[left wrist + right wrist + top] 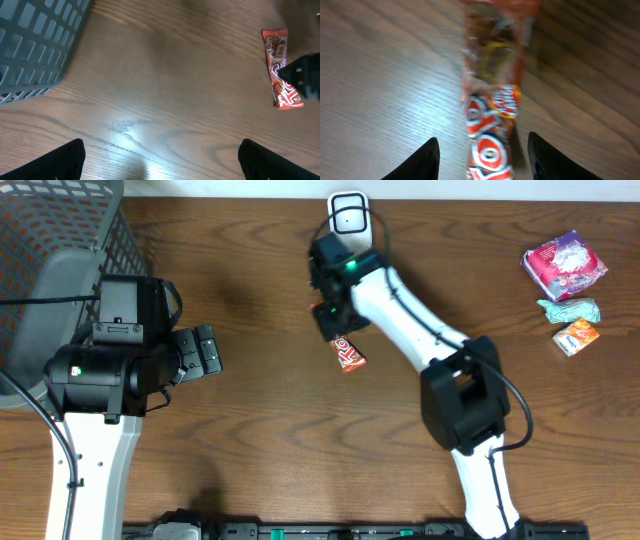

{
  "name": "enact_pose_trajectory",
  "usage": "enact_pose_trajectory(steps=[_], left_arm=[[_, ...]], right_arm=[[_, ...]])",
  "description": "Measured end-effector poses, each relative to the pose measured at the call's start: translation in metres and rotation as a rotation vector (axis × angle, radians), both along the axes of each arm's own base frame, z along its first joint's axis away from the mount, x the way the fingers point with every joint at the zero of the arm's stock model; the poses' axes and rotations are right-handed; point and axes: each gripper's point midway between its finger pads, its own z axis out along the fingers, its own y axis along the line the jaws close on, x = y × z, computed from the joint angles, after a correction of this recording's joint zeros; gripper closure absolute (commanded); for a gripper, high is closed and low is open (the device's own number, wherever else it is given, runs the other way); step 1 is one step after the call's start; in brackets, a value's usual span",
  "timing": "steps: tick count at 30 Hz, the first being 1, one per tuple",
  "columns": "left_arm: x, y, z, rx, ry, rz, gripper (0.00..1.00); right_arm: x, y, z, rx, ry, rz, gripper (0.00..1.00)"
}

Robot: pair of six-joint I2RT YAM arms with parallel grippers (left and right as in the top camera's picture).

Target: Scan the item barcode

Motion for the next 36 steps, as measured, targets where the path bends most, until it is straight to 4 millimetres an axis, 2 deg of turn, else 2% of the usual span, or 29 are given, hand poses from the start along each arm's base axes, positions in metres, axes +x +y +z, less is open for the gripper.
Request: enact_pose_trajectory(steps=[6,13,15,18,21,23,31,34,36], left_arm=[[0.000,0.000,0.000,0.000,0.000,0.000,0.02],[0.000,0.000,0.000,0.000,0.000,0.000,0.02],[0.000,0.000,0.000,0.000,0.000,0.000,0.02],[0.000,0.000,0.000,0.000,0.000,0.000,0.02],[0.000,0.000,0.000,0.000,0.000,0.000,0.02],[0.000,0.000,0.000,0.000,0.000,0.000,0.02],[0.000,0.000,0.000,0.000,0.000,0.000,0.02],[0.000,0.000,0.000,0.000,0.000,0.000,0.02],[0.000,0.000,0.000,0.000,0.000,0.000,0.02]], right_arm=[[-0.006,0.017,-0.003,-0.075,-0.078,0.067,0.48],[-0.010,0.006,-0.026,-0.155,-0.103,0.074,0.49],[-0.010,0.003,-0.032,-0.165,-0.108,0.071,0.57],[-0.011,-0.001,-0.040,-0.179,-0.110,0.075,0.78],[-0.010,-0.003,-0.043,-0.180,-0.113,0.064,0.93],[-0.008,-0.004,-0.043,-0.176,-0.119,0.052,0.99],[0.006,-0.004,-0.037,-0.147,-0.154,0.012,0.99],[0.023,0.002,-0.021,-0.114,-0.200,-0.006,0.99],[0.045,0.007,-0.002,-0.078,-0.274,-0.034,0.99]])
